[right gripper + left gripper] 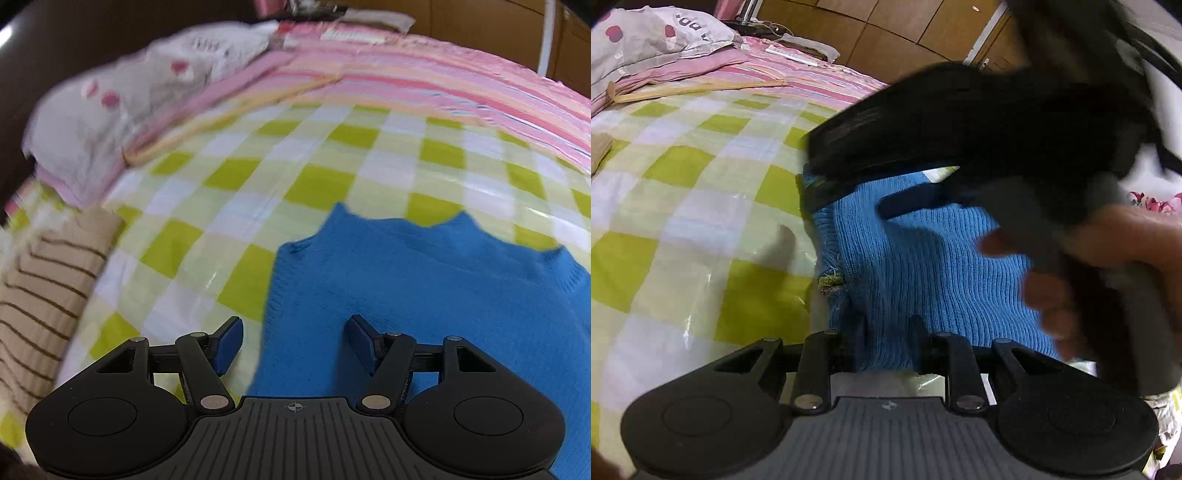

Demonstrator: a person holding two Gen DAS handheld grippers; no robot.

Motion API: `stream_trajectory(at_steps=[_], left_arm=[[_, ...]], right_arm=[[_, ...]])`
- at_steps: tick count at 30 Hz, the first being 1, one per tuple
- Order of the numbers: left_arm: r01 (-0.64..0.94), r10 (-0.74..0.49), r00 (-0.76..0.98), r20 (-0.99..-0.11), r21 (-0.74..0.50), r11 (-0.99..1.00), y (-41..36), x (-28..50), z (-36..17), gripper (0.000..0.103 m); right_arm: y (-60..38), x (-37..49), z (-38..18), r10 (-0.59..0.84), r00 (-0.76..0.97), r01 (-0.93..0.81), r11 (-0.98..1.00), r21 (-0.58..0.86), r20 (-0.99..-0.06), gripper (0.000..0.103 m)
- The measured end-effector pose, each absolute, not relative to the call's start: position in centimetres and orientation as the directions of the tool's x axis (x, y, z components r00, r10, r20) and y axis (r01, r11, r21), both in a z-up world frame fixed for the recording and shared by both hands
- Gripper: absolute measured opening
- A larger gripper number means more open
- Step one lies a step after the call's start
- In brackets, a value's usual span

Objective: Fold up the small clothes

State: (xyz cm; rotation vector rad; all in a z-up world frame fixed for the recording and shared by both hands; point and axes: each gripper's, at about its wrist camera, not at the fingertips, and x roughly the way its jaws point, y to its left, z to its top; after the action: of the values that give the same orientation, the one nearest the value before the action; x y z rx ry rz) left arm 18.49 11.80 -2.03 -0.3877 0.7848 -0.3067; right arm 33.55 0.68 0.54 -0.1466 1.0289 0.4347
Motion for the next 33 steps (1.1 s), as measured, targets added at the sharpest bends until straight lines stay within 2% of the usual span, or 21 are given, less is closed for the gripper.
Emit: stream_trajectory(at_steps=[4, 6, 8, 9, 11, 15, 17, 20, 25, 31, 33], left_arm=[[0.126, -0.36, 0.694, -0.623, -0.388, 0.913, 11.5, 18.0, -1.5, 0.029], [0.125, -0.333, 0.722, -0.606, -0.359, 0.925, 11.6, 17.5, -1.0, 0.032], [0.114, -0.303, 0.754, -0.584, -0.337, 0.934, 11.6, 17.0, -0.6, 0.037], [0.11, -0.292, 0.762, -0.577, -0.329, 0.938, 11.6, 16.8, -0.5, 0.043], [0.112, -0.286, 0.763, -0.58, -0.317, 0.942, 11.3, 16.8, -0.8, 0.049], [0.112, -0.277, 0.745, -0.606, -0.296, 0.949, 9.6, 17.6, -2.0, 0.05], [0.095, -0.266, 0.748, -0.608, -0.299, 0.95, 8.8, 18.2, -2.3, 0.048], [0.073, -0.281, 0.746, -0.604, -0.345, 0.936, 8.3, 18.6, -1.9, 0.022], [0.138, -0.316, 0.762, -0.566, -0.336, 0.932, 5.0, 18.6, 1.0, 0.018], [0.287, -0.416, 0.76, -0.5, -0.315, 0.905, -1.4, 19.6, 4.9, 0.018], [0.311, -0.418, 0.751, -0.511, -0.284, 0.907, -3.2, 19.2, 4.8, 0.018]], right_arm=[[3.5, 33.4, -1.0, 0.142, 0.48, -0.459, 0.882, -0.109, -0.866, 0.065], [3.6, 32.9, -1.0, 0.127, 0.489, -0.473, 0.87, -0.14, -0.863, 0.057], [2.7, 32.9, -0.6, 0.131, 0.495, -0.47, 0.872, -0.138, -0.859, 0.036], [2.0, 33.2, -0.4, 0.148, 0.487, -0.463, 0.879, -0.111, -0.861, 0.032], [0.1, 33.6, 0.5, 0.196, 0.461, -0.433, 0.901, -0.027, -0.865, 0.017], [-2.3, 33.7, 2.3, 0.266, 0.464, -0.412, 0.909, 0.061, -0.845, 0.013], [-3.2, 33.6, 3.0, 0.295, 0.466, -0.412, 0.907, 0.091, -0.834, 0.013], [-5.3, 33.4, 4.1, 0.347, 0.469, -0.404, 0.902, 0.153, -0.812, 0.011], [-11.5, 33.2, 7.3, 0.411, 0.51, -0.369, 0.898, 0.239, -0.756, 0.005], [-21.1, 32.6, 10.8, 0.439, 0.59, -0.292, 0.898, 0.328, -0.678, 0.006], [-22.8, 32.6, 10.5, 0.456, 0.573, -0.292, 0.89, 0.351, -0.681, 0.01]])
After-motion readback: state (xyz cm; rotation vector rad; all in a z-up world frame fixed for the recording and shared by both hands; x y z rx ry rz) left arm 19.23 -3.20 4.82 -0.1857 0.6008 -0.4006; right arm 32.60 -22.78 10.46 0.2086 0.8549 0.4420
